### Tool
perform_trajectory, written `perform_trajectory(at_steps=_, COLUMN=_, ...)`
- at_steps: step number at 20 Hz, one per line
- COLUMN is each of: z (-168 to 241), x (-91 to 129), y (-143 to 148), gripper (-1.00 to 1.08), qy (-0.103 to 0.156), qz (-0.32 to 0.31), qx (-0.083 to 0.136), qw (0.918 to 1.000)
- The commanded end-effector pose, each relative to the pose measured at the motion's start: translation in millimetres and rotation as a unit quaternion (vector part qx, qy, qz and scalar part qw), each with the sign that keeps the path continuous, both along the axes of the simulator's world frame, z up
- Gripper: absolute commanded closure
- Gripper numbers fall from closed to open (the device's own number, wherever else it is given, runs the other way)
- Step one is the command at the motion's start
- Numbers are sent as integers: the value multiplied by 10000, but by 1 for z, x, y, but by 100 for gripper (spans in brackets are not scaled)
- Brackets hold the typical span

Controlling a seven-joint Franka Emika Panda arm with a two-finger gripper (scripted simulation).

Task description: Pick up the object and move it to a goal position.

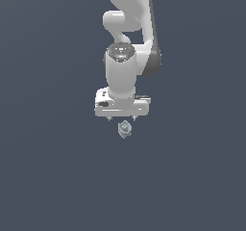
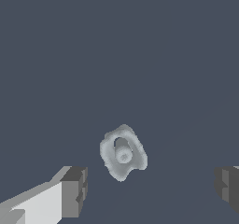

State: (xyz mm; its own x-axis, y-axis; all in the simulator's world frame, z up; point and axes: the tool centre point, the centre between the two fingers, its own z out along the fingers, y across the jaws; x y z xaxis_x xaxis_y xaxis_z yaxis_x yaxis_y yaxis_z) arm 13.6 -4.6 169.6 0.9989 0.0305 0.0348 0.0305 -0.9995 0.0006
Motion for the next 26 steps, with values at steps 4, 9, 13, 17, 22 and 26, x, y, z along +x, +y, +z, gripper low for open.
perform_trajectory(at_steps=4, z=0, x=0, y=-1, gripper=-92, qy=3, qz=-7, qx=15, qw=10000)
perform_trajectory(at_steps=9, z=3, x=2, y=-6, gripper=-92, qy=13, qz=-40, qx=83, qw=10000)
perform_trajectory(at_steps=13, z=3, x=3, y=-6, gripper=-92, qy=14, qz=-44, qx=90, qw=9999)
perform_trajectory(at_steps=17, z=1, x=2, y=-6, gripper=-92, qy=17, qz=6, qx=83, qw=10000)
perform_trajectory(at_steps=22, z=-7, x=0, y=-4, gripper=-92, qy=34, qz=249, qx=59, qw=9997)
perform_trajectory(at_steps=26, z=-19, x=-3, y=-2, gripper=-92, qy=57, qz=585, qx=29, qw=9983)
